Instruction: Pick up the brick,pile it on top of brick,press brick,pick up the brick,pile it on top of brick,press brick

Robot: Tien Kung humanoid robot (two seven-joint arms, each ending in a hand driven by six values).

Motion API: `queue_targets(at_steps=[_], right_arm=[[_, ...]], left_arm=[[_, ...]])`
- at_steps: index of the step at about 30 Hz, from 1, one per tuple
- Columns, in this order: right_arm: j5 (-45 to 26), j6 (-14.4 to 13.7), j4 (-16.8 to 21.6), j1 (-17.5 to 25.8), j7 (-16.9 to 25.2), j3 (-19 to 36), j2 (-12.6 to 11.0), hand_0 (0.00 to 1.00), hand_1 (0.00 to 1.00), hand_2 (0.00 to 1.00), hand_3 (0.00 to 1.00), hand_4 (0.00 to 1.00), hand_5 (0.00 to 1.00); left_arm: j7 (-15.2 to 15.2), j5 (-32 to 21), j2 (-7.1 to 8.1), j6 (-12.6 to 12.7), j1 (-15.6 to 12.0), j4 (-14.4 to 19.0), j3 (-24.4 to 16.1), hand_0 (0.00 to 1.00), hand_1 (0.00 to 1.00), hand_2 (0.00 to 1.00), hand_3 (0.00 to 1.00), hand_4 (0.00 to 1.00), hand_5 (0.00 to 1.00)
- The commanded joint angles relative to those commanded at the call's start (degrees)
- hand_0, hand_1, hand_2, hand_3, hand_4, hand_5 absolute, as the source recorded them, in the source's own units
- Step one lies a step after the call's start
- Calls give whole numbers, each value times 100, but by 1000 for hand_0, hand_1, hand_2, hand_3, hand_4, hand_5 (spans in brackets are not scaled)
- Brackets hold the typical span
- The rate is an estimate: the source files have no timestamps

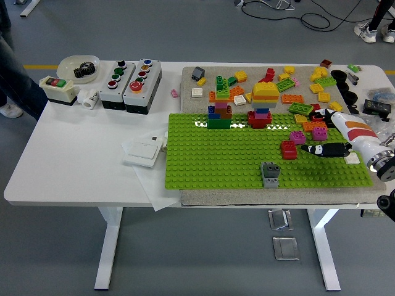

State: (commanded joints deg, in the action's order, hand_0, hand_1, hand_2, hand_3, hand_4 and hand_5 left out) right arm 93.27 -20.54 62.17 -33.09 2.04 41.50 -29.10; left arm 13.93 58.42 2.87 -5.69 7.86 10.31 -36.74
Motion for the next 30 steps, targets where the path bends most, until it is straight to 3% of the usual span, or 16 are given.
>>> queue_targets(at_steps=[3,10,23,24,30], right_arm=[[128,3,64,-19,-49,-30,14,616,638,694,636,943,358],[933,367,-124,-327,124,-364,18,640,647,691,603,918,342],[981,554,-1299,-945,80,-783,331,683,674,720,632,901,337],[953,591,-1424,-993,53,-801,371,699,692,739,713,906,354],[859,687,-1879,-1190,-48,-865,535,705,696,749,747,903,359]], left_arm=[[4,6,-1,0,-6,0,-4,788,713,606,540,536,551],[-5,-50,10,-14,15,0,79,785,716,607,540,536,551],[-19,-205,34,-5,52,0,165,786,713,608,541,536,550],[-21,-222,36,-5,55,0,179,787,713,607,542,536,550],[-33,-295,38,-3,67,0,256,785,711,608,541,537,551]])
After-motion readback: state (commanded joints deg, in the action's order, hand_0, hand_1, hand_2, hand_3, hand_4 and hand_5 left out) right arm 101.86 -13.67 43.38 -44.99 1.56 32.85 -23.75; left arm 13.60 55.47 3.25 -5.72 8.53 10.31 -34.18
